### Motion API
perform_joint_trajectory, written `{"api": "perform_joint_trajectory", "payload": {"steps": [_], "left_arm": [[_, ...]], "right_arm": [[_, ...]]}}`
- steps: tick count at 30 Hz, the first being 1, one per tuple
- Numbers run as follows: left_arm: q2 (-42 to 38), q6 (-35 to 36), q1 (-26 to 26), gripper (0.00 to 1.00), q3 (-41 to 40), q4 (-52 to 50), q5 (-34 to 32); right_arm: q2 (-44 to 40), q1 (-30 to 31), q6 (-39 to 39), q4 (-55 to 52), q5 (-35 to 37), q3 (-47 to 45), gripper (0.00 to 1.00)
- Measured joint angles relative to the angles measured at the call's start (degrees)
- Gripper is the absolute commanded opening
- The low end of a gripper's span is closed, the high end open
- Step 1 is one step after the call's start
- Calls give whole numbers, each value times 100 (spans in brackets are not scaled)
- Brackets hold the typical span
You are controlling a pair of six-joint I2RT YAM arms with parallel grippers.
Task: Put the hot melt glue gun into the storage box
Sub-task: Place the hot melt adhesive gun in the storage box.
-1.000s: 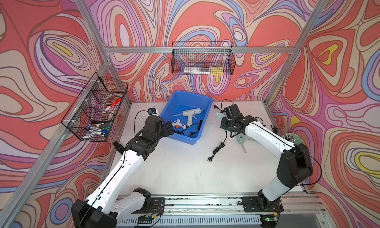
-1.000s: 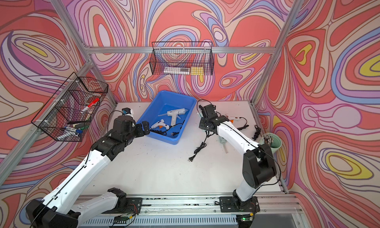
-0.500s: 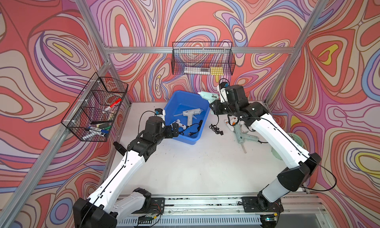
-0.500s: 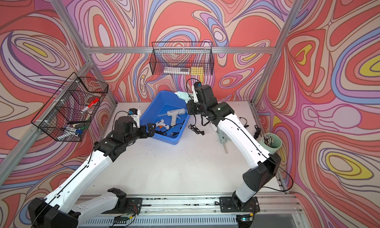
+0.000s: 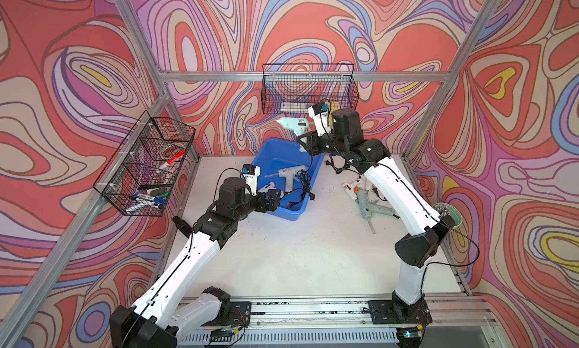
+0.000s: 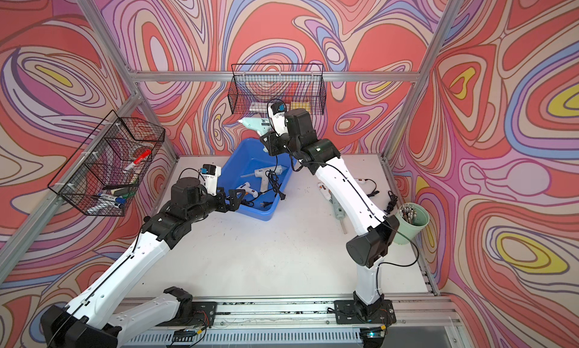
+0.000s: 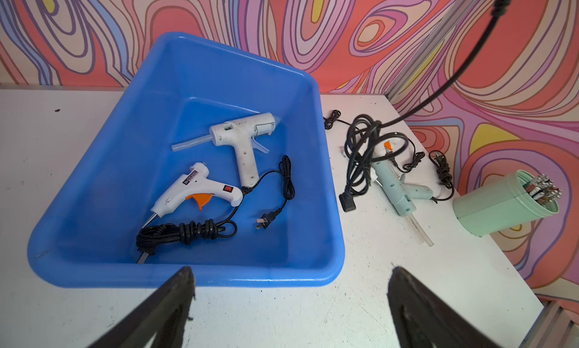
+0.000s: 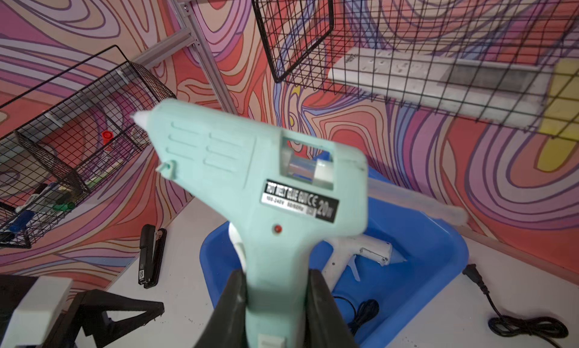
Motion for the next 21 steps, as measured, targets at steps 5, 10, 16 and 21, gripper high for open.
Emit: {"api": "perform_joint_trajectory", "payload": {"steps": [5,10,16,21], "left_arm": [[-275,0,0,99,-63,52,-238],[-481,-2,0,99,-208,83,-498],[-658,-2,0,99,-313,85,-831],[-761,-4,0,99,-310,92,-988]], "right_arm": [[306,0,-2,627,-195,133,0],[575,13,0,1075,-385,94,0],[839,133,-26,1414,-400,-205,0],[1121,282,-103,1499,-269,-588,0]]}}
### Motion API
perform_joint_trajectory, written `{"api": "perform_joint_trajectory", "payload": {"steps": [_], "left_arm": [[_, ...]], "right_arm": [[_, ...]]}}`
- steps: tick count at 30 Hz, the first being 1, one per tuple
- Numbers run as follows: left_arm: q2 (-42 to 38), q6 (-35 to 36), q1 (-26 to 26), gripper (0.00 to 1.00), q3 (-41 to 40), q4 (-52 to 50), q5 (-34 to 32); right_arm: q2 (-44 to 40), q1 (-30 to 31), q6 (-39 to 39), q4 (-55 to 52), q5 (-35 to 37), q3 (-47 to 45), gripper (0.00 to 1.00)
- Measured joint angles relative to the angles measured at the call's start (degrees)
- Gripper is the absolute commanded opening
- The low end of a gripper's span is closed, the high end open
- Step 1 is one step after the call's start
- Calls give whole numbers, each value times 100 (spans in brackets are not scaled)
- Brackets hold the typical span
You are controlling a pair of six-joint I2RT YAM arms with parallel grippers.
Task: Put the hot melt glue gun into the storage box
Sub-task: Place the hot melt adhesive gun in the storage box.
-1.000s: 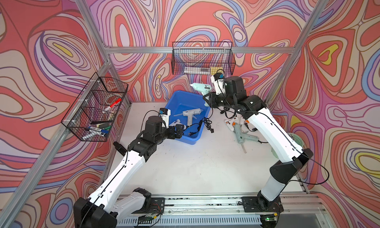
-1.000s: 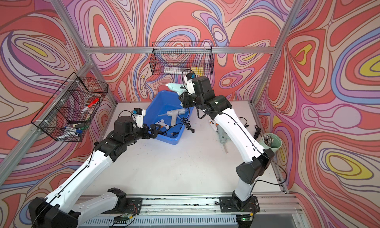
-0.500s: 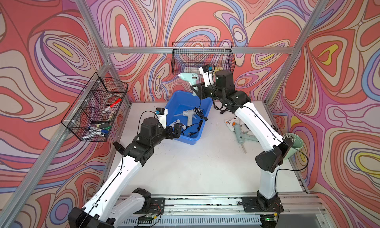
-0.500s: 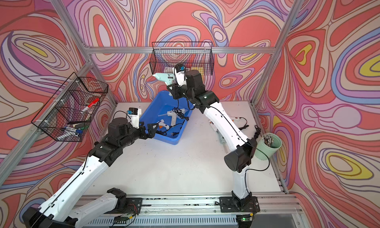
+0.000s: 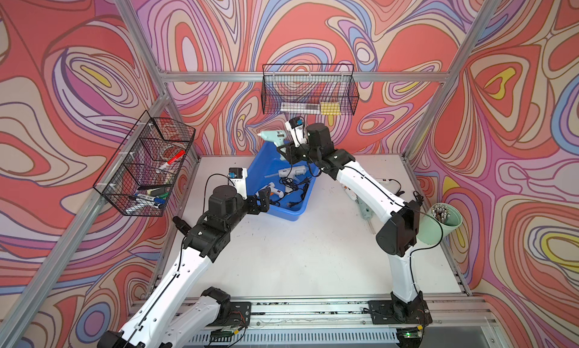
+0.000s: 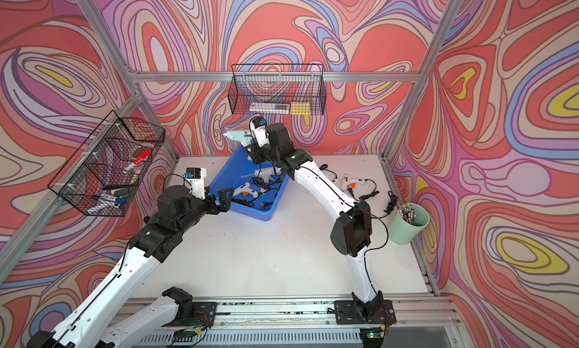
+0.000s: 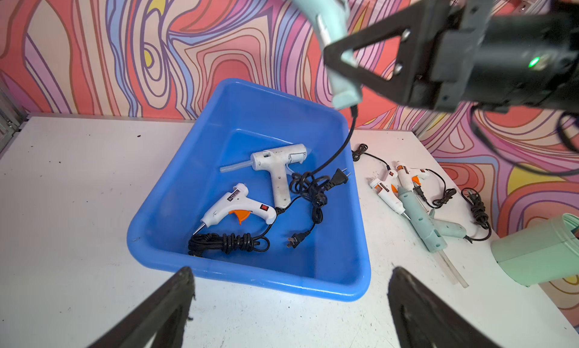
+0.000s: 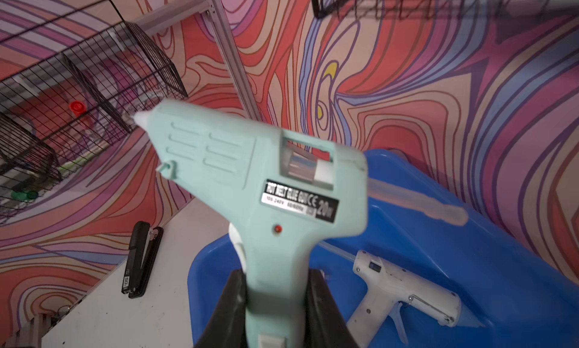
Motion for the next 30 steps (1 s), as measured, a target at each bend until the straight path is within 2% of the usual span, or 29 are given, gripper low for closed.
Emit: {"api": "perform_joint_trajectory", "payload": {"steps": [5,9,18,30], "left_arm": [[-39,-2,0,99,-2,-9,-107],[-55,-17,0,99,-2,-11,-188],[-52,-66,0,99,0,-13,-197],[-55,-63,0,99,-4,-13,-313]], "right_arm": [[111,83,-17,-26,267,-684,0],[372,85,-2,-142,551,-732,0],[1744,87,125,-1086,1108,549,0],[2426,210,136,-1786,1215,1091,0]]}}
